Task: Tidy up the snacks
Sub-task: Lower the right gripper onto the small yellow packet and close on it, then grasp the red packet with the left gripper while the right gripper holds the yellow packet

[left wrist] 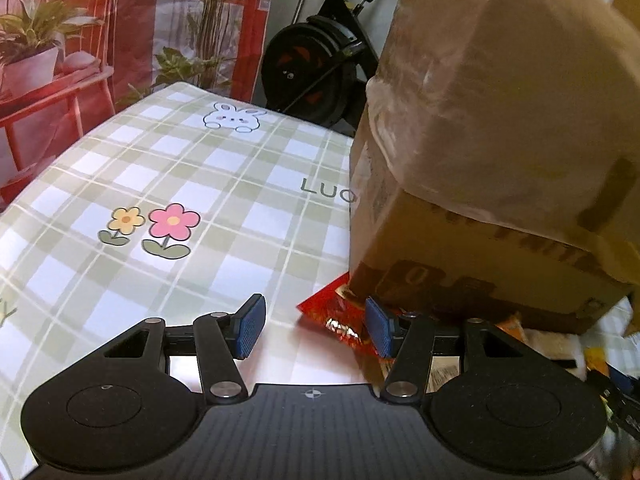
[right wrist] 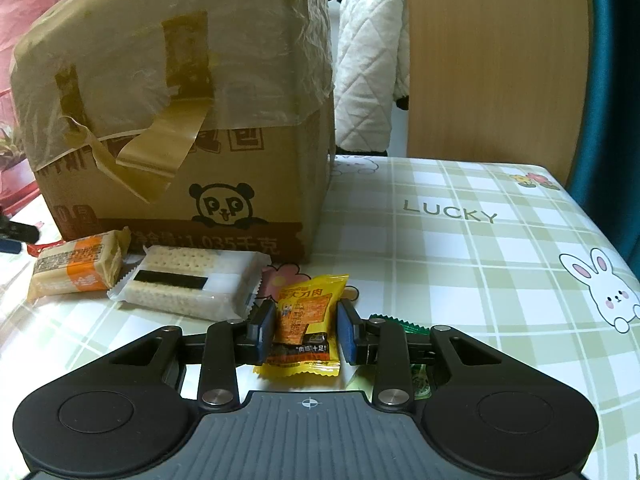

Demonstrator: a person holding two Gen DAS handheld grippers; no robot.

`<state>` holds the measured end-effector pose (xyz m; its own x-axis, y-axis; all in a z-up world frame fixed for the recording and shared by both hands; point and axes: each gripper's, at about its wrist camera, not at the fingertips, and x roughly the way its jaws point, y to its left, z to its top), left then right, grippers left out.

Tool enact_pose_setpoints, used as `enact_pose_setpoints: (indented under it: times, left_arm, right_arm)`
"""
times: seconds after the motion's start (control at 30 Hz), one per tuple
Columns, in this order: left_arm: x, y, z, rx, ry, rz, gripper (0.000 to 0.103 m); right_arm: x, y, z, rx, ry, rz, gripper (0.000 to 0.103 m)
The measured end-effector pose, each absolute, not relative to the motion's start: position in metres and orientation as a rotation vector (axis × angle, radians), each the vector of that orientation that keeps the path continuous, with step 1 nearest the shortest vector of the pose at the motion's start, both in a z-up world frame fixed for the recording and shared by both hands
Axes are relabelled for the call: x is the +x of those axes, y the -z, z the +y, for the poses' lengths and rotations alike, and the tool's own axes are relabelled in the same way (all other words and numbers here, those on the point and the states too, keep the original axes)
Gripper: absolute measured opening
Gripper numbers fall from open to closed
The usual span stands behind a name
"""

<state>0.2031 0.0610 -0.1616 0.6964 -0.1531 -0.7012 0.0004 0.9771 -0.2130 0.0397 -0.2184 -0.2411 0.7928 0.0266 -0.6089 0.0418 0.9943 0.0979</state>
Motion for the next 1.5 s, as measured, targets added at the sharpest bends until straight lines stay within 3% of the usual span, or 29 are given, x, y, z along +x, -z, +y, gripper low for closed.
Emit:
enact_pose_setpoints:
  times: [0.4, 0.47, 0.53, 0.63, 1.5]
  left_arm:
    - [0.194, 0.174, 0.025, -0.002, -0.005, 0.789, 0.061]
    - [0.188, 0.173, 0.026, 0.000, -0.007, 0.773, 0.055]
    - [0.183, 0.170, 0.030, -0.006, -0.004, 0.769, 0.032]
    - [0.179, 0.168, 0.036, -0.036, 0.011, 0.782, 0.020]
    - [0.132, 0.115, 0.048, -0.139, 0.136, 0.586, 0.014]
  right_arm:
    - [0.039, 0.240, -0.218, 0.103, -0.001, 0.655, 0.031]
    - [0.039, 0.240, -0.218, 0.104, -0.001, 0.654, 0.031]
    - [0.039, 0.240, -0.218, 0.104, -0.001, 0.654, 0.031]
    - [0.039, 0.240, -0.218, 0.105, -0.001, 0.654, 0.031]
    - [0.022, 0.215, -0.219, 0.144, -0.075, 0.575, 0.029]
